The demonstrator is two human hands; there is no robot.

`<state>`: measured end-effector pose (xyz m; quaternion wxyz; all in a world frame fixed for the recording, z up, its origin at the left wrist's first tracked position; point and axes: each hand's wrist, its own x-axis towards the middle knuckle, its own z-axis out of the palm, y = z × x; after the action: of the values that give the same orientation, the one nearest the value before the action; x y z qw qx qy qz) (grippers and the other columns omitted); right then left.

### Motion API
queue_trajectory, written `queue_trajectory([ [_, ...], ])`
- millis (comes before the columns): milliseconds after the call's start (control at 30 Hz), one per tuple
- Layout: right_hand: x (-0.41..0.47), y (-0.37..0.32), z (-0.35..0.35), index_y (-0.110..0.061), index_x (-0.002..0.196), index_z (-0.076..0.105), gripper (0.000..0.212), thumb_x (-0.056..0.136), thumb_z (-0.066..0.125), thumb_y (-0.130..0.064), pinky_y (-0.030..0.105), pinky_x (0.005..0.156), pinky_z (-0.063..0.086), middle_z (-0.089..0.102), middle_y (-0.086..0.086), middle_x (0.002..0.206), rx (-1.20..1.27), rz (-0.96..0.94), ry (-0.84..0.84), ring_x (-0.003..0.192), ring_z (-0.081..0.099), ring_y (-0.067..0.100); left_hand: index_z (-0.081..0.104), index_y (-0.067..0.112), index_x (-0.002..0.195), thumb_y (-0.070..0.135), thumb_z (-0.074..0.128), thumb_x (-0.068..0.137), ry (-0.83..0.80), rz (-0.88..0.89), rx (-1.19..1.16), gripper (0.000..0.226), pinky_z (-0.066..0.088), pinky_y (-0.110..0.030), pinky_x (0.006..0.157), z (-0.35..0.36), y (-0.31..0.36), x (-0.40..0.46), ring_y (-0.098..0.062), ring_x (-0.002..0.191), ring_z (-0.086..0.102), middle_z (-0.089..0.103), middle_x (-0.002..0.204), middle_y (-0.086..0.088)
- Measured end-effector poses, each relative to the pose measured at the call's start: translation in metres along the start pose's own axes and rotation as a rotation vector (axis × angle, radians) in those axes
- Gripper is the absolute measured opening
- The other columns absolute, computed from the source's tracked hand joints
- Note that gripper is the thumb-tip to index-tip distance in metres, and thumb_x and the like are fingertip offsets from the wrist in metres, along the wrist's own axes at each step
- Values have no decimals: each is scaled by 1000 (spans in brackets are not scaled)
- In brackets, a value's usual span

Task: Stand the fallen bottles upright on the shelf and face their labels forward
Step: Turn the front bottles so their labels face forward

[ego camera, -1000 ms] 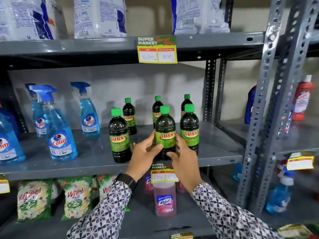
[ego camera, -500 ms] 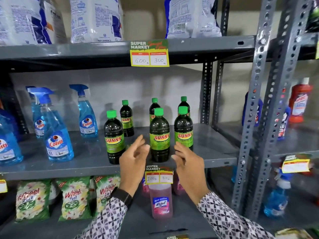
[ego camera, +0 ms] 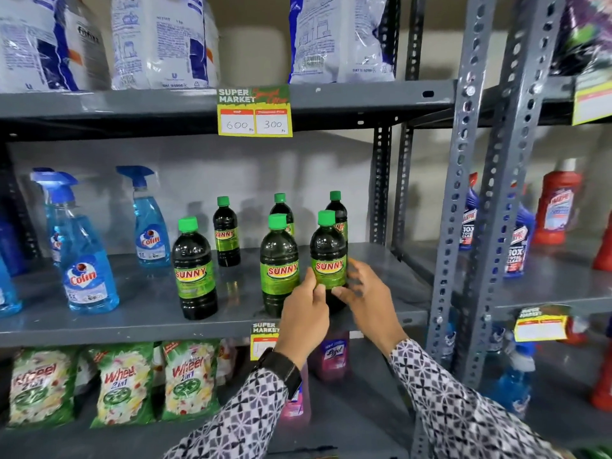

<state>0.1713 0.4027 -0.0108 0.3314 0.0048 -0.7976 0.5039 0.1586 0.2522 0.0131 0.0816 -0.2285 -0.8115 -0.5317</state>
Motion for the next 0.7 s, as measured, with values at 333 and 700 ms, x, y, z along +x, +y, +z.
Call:
queue_trajectory([
  [333,11,21,-48,-19,145,54,62,90,80,-4,4,89,48,63,-25,121,-68,29,-4,103,61,-24,63,18,134,11,69,93,-6,42,-268,42,54,-22,101,26,-4,19,-2,109,68,72,125,2],
  [700,9,26,-56,-36,131,62,60,84,86,-7,37,102,59,76,-9,122,-24,21,-17,110,74,9,58,25,135,12,77,87,-60,69,-340,53,50,-44,111,29,-21,26,-13,123,66,70,131,0],
])
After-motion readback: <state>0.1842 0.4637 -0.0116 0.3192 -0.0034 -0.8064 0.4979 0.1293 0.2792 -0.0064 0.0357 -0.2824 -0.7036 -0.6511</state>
